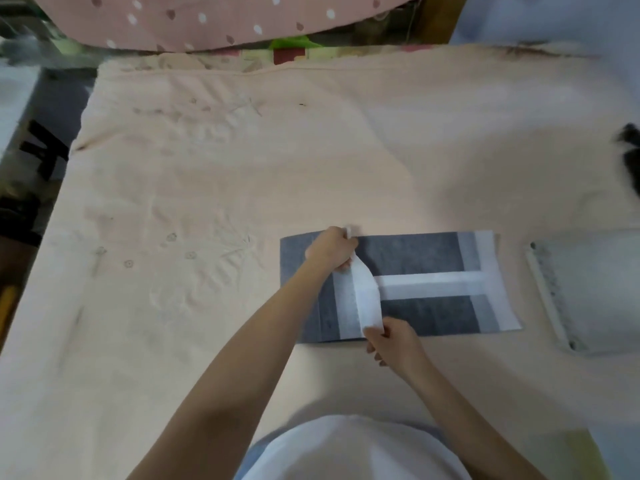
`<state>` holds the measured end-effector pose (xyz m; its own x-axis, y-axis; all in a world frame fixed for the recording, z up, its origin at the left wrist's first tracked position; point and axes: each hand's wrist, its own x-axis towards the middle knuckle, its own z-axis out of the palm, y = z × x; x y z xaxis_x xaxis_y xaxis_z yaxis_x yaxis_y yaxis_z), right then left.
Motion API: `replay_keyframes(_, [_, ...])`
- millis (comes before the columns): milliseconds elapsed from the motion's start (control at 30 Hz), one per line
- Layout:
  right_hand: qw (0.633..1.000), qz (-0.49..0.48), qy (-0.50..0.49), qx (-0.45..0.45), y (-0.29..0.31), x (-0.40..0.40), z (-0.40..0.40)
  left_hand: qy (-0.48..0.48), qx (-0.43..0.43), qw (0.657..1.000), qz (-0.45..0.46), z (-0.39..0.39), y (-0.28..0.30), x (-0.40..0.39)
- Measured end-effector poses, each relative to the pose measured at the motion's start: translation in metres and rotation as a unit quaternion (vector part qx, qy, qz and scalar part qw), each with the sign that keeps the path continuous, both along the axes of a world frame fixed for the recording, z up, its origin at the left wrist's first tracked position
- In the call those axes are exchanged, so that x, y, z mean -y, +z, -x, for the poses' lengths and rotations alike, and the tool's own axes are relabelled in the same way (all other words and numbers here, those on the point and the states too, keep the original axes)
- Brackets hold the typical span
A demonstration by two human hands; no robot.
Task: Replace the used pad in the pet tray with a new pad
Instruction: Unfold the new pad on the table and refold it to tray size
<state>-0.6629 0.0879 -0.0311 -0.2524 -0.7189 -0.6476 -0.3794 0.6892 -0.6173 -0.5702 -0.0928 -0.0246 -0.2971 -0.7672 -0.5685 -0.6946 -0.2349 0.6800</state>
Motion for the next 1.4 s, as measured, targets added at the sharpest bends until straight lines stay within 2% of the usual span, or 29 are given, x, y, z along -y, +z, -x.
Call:
replay_keyframes(167, [1.0,-0.017,0.02,0.006,-0.01,0.003,0.0,0.012,0.015,1.0,0.021,-0.004,-0.013,-0.006])
replay_keyframes(233, [0.999,-0.011,0.041,-0.015,-0.011,0.004,0.0,0.009,0.012,0.997,0.082,-0.016,-0.011,-0.015])
replay_keyframes(267, [0.998,-0.009,0.052,-0.027,-0.011,0.004,0.001,-0.005,0.029,0.989,0.147,-0.026,-0.012,-0.021])
replay_keyframes(367, [0.994,-0.023,0.087,-0.064,-0.01,0.006,0.003,-0.08,0.125,0.919,0.365,-0.056,-0.024,-0.042])
replay_keyframes(433, [0.987,-0.038,0.12,-0.101,-0.009,0.007,0.006,-0.13,0.162,0.888,0.41,-0.07,-0.036,-0.055])
replay_keyframes(500, [0.968,-0.051,0.175,-0.175,-0.005,0.008,0.009,-0.157,0.19,0.872,0.423,-0.077,-0.047,-0.063])
replay_keyframes(567, [0.932,-0.035,0.224,-0.282,0.0,0.012,0.01,-0.172,0.219,0.867,0.414,-0.08,-0.054,-0.067])
replay_keyframes(633, [0.907,0.027,0.217,-0.36,0.006,0.02,0.006,-0.18,0.228,0.869,0.4,-0.082,-0.058,-0.069])
replay_keyframes(700, [0.892,0.109,0.202,-0.39,0.009,0.033,-0.002,-0.182,0.223,0.872,0.397,-0.084,-0.062,-0.071])
replay_keyframes(833, [0.861,0.223,0.238,-0.389,0.002,0.063,-0.023,-0.184,0.198,0.876,0.4,-0.089,-0.068,-0.073])
replay_keyframes(967, [0.847,0.242,0.312,-0.356,-0.015,0.083,-0.042,-0.187,0.176,0.882,0.395,-0.091,-0.068,-0.072])
replay_keyframes(1067, [0.818,0.23,0.36,-0.385,-0.027,0.096,-0.05,-0.177,0.16,0.886,0.398,-0.09,-0.068,-0.072])
replay_keyframes(1200, [0.803,0.213,0.397,-0.39,-0.04,0.112,-0.057,-0.173,0.149,0.889,0.398,-0.089,-0.068,-0.072])
replay_keyframes(1300, [0.806,0.216,0.391,-0.388,-0.047,0.119,-0.061,-0.175,0.146,0.888,0.4,-0.091,-0.07,-0.071])
replay_keyframes(1400, [0.825,0.214,0.366,-0.374,-0.052,0.121,-0.06,-0.167,0.147,0.889,0.401,-0.091,-0.071,-0.071])
